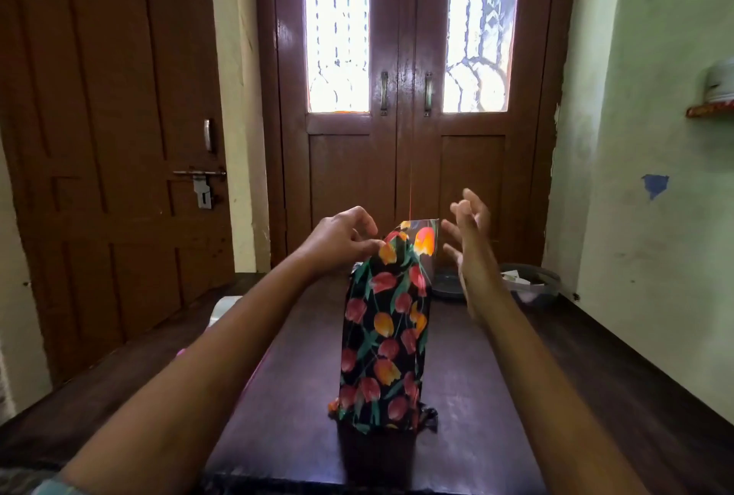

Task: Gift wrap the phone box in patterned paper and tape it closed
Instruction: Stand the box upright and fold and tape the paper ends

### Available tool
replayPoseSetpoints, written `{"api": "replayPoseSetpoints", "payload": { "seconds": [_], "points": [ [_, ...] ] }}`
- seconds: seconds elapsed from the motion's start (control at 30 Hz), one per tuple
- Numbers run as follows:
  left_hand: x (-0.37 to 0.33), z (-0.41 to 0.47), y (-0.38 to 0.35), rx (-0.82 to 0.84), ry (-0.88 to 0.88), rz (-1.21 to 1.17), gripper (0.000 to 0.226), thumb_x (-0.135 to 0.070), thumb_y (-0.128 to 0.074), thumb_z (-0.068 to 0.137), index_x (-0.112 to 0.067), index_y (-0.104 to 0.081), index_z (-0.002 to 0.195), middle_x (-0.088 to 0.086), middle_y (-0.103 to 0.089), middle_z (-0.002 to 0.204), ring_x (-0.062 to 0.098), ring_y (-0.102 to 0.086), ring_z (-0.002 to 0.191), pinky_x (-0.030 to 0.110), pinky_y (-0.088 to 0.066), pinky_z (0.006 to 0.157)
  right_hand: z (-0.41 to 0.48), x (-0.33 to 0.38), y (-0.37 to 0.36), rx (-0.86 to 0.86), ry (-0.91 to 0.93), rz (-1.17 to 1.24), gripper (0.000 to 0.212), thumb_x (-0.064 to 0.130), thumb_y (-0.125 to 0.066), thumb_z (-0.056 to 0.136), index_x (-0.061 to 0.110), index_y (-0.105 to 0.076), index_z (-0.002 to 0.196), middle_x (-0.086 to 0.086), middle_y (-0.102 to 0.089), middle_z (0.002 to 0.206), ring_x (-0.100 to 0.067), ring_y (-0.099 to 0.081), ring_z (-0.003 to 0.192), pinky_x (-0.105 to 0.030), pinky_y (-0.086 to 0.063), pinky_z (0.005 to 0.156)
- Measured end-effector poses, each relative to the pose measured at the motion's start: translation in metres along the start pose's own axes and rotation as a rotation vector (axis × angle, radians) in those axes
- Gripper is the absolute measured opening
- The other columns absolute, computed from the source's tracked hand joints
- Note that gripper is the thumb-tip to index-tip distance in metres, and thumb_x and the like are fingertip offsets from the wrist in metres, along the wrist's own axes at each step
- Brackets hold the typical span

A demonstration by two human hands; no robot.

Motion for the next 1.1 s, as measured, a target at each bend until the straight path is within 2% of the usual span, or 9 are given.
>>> {"api": "replayPoseSetpoints", "payload": {
  "seconds": [0.07, 0.17, 0.23, 0.3, 0.43, 0.57, 0.77, 0.97, 1.1],
  "points": [
    [0.005, 0.011, -0.008, -0.073, 0.049, 0.038, 0.02, -0.029, -0.063, 0.086, -0.021, -0.055, 0.103, -0.003, -0.059, 0.086, 0.01, -0.059, 0.079, 0.029, -0.054, 0.078, -0.013, -0.016, -0.004, 0.078, -0.096, 0.047, 0.128, 0.097, -0.038, 0.042, 0.033, -0.003, 0.147, 0.001, -0.015, 0.155, -0.017, -0.026, 0.135, -0.038, -0.027, 0.103],
    [0.013, 0.024, -0.011, -0.02, 0.127, 0.011, 0.043, -0.029, -0.063, 0.087, -0.02, -0.052, 0.127, 0.002, -0.054, 0.113, 0.015, -0.055, 0.103, 0.029, -0.049, 0.087, -0.027, -0.03, -0.013, 0.187, -0.122, 0.059, 0.148, 0.096, -0.049, 0.029, 0.029, 0.009, 0.147, 0.002, -0.016, 0.155, -0.005, -0.03, 0.125, -0.012, -0.039, 0.09],
    [0.02, 0.027, -0.01, 0.124, 0.212, -0.111, 0.046, -0.026, -0.062, 0.088, -0.018, -0.049, 0.132, 0.004, -0.054, 0.123, 0.018, -0.056, 0.109, 0.029, -0.049, 0.087, -0.029, -0.033, -0.016, 0.182, -0.088, 0.064, 0.143, 0.089, -0.058, 0.036, 0.03, 0.01, 0.147, 0.007, -0.019, 0.153, 0.0, -0.031, 0.124, -0.003, -0.041, 0.075],
    [0.02, 0.026, -0.009, 0.193, 0.219, -0.261, 0.031, -0.023, -0.06, 0.09, -0.015, -0.058, 0.119, 0.007, -0.063, 0.111, 0.014, -0.065, 0.091, 0.027, -0.053, 0.075, -0.029, -0.037, -0.02, 0.185, -0.065, 0.038, 0.132, 0.08, -0.063, 0.047, 0.033, 0.01, 0.146, 0.01, -0.016, 0.154, -0.001, -0.028, 0.13, -0.013, -0.041, 0.091],
    [0.012, 0.028, -0.009, 0.091, 0.155, -0.381, 0.012, -0.021, -0.061, 0.089, -0.013, -0.067, 0.082, 0.001, -0.067, 0.074, 0.002, -0.065, 0.056, 0.015, -0.049, 0.053, -0.036, -0.045, -0.029, 0.184, -0.075, -0.106, 0.113, 0.073, -0.058, 0.06, 0.043, 0.014, 0.143, 0.006, -0.021, 0.154, -0.013, -0.031, 0.137, -0.041, -0.034, 0.11],
    [0.014, 0.032, -0.021, -0.1, 0.112, -0.257, 0.012, -0.027, -0.067, 0.083, -0.017, -0.07, 0.077, -0.004, -0.066, 0.072, 0.004, -0.062, 0.065, 0.019, -0.045, 0.059, -0.041, -0.056, -0.032, 0.161, 0.01, -0.192, 0.092, 0.079, -0.051, 0.066, 0.066, 0.016, 0.127, 0.008, -0.027, 0.152, -0.013, -0.031, 0.137, -0.045, -0.034, 0.11],
    [0.013, 0.025, -0.027, -0.293, -0.054, -0.291, 0.006, -0.022, -0.071, 0.082, -0.019, -0.067, 0.078, -0.009, -0.064, 0.071, 0.0, -0.06, 0.065, 0.007, -0.043, 0.051, -0.042, -0.064, -0.029, 0.148, 0.072, -0.208, 0.086, 0.052, -0.057, 0.083, 0.037, -0.002, 0.148, 0.012, -0.039, 0.145, 0.006, -0.041, 0.125, -0.002, -0.037, 0.091],
    [0.005, 0.021, -0.016, 0.046, -0.13, -0.563, 0.037, -0.006, -0.06, 0.087, -0.021, -0.051, 0.12, 0.007, -0.062, 0.107, 0.019, -0.066, 0.095, 0.032, -0.057, 0.077, -0.044, -0.063, -0.027, 0.151, 0.104, -0.207, 0.083, 0.053, -0.058, 0.081, 0.03, -0.015, 0.148, 0.014, -0.049, 0.135, 0.01, -0.048, 0.118, -0.007, -0.042, 0.091],
    [-0.013, 0.034, -0.001, 0.17, -0.292, -0.205, 0.042, -0.004, -0.063, 0.084, -0.023, -0.055, 0.121, 0.0, -0.061, 0.097, 0.014, -0.063, 0.089, 0.03, -0.055, 0.08, -0.045, -0.058, -0.025, 0.16, 0.135, -0.226, 0.079, 0.041, -0.058, 0.085, 0.025, -0.015, 0.149, 0.019, -0.047, 0.133, 0.019, -0.042, 0.117, 0.001, -0.035, 0.088]
  ]
}}
Point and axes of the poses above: each hand's wrist, its own z-axis towards the middle knuckle, its own y-axis out of the back of the hand, x = y × z, the point moved 2 cm from there along z, towards the middle knuckle
